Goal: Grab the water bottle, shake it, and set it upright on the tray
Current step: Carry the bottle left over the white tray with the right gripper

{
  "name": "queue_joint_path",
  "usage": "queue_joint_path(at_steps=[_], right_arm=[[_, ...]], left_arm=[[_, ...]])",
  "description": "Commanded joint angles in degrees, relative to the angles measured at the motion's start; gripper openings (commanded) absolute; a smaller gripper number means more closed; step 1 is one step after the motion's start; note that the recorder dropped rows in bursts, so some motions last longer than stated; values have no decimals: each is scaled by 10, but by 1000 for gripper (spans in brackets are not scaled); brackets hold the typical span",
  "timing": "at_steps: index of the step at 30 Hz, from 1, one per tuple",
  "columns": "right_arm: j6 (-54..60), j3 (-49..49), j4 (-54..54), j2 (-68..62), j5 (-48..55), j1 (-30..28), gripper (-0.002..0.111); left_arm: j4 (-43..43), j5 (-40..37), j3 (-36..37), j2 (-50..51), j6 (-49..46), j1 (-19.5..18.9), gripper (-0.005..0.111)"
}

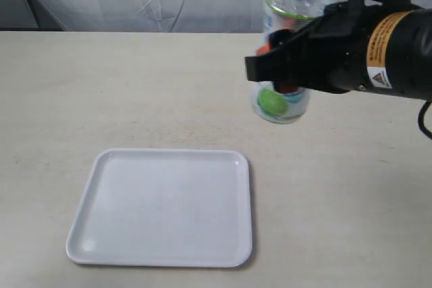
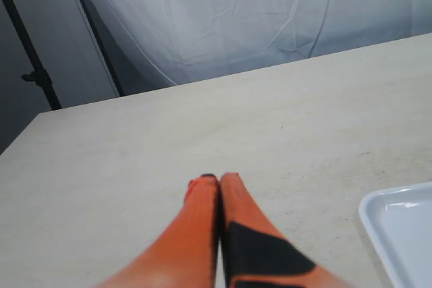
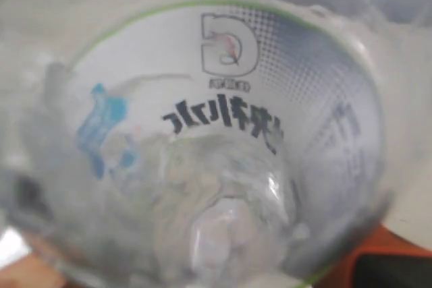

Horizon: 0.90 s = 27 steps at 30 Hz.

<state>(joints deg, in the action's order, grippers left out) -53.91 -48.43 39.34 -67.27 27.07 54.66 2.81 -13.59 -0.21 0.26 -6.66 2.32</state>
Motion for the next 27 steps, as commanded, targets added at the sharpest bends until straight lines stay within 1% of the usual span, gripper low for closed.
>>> queue_joint_path(at_steps=[1, 2, 3, 7, 9, 11, 12, 14, 17, 20, 22, 24, 27], right_arm=[[249, -2, -173, 0, -96, 35, -1], [306, -14, -222, 4, -102, 50, -1], [301, -25, -234, 8, -104, 52, -1], [272, -56, -217, 13, -122, 54, -1], [272, -55, -214, -8, -92, 54, -1], [272, -51, -233, -52, -20, 54, -1], [275, -43, -251, -71, -5, 55, -1], [306, -22, -275, -108, -13, 71, -1], [303, -41, -239, -96, -14, 87, -1], [249, -97, -185, -55, -22, 88, -1], [225, -111, -154, -43, -22, 88, -1], [222, -100, -154, -54, -17, 88, -1], [223, -35, -198, -106, -38, 88, -1]], left_arm=[[-2, -1, 2, -3, 2, 0, 0], [-2, -1, 2, -3, 2, 0, 0], [-2, -1, 2, -3, 2, 0, 0], [-2, -1, 2, -3, 2, 0, 0], [-2, -1, 2, -3, 2, 0, 0], [-2, -1, 2, -3, 2, 0, 0], [-2, -1, 2, -3, 2, 0, 0], [-2, -1, 2, -3, 2, 0, 0], [-2, -1, 2, -3, 2, 0, 0], [-2, -1, 2, -3, 2, 0, 0], [-2, -1, 2, -3, 2, 0, 0], [-2, -1, 2, -3, 2, 0, 0], [-2, -1, 2, -3, 2, 0, 0]])
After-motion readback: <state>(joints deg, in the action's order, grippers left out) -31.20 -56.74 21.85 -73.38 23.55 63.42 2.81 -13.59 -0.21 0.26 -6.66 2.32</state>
